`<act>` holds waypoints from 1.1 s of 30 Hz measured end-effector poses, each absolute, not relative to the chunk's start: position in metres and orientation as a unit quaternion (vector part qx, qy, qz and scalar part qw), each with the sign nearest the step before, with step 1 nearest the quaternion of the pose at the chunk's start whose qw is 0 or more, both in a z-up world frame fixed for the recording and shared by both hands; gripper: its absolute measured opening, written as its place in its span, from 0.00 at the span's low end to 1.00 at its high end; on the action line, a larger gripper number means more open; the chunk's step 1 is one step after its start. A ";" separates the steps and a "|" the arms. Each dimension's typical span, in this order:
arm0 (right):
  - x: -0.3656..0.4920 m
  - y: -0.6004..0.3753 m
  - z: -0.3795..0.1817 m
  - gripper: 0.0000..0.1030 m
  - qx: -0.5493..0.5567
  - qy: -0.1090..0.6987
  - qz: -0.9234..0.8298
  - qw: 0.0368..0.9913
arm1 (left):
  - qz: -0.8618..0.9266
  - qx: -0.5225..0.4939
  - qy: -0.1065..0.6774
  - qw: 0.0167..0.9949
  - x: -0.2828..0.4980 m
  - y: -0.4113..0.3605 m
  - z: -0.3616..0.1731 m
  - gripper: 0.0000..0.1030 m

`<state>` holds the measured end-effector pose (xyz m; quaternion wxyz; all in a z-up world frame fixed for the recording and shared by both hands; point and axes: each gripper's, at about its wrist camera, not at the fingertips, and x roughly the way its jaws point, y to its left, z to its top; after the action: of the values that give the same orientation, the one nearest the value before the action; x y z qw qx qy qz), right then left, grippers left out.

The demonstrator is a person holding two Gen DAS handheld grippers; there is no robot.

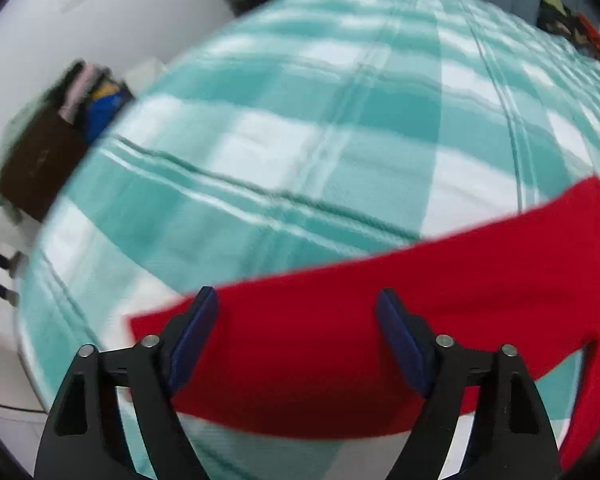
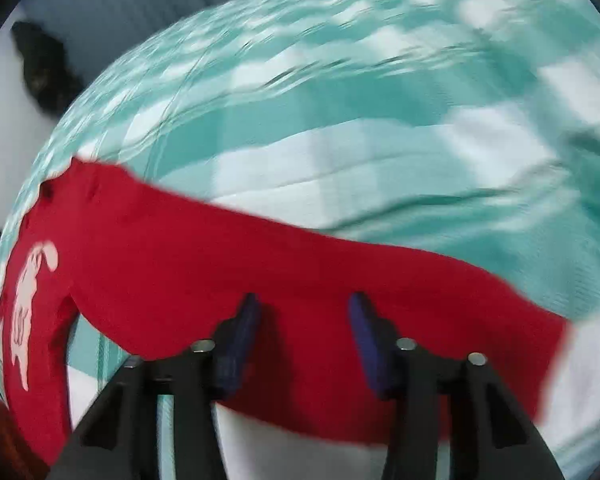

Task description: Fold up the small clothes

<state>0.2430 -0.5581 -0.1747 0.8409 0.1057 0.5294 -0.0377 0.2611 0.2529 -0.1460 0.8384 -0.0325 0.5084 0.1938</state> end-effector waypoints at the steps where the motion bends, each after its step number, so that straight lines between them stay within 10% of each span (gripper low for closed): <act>1: 0.236 -0.562 -0.162 0.45 0.099 0.520 -0.045 0.847 | 0.181 -0.031 0.501 0.845 0.264 0.247 -0.139 0.79; 14: 0.318 -0.445 -0.161 0.45 0.111 0.492 0.170 0.847 | -0.134 -0.019 0.544 0.828 0.438 -0.063 -0.181 0.80; 24: 0.240 -0.612 -0.186 0.17 0.097 0.502 -0.001 0.859 | -0.047 0.003 0.515 0.856 0.466 -0.030 -0.188 0.88; 33: 0.183 -0.600 -0.143 0.18 0.135 0.481 0.051 0.864 | -0.069 -0.048 0.499 0.862 0.393 -0.027 -0.149 0.83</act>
<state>0.1829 -0.6003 -0.1431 0.8645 0.1352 0.4814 0.0514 0.3932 -0.0268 -0.1490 0.8623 -0.0480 0.4994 -0.0687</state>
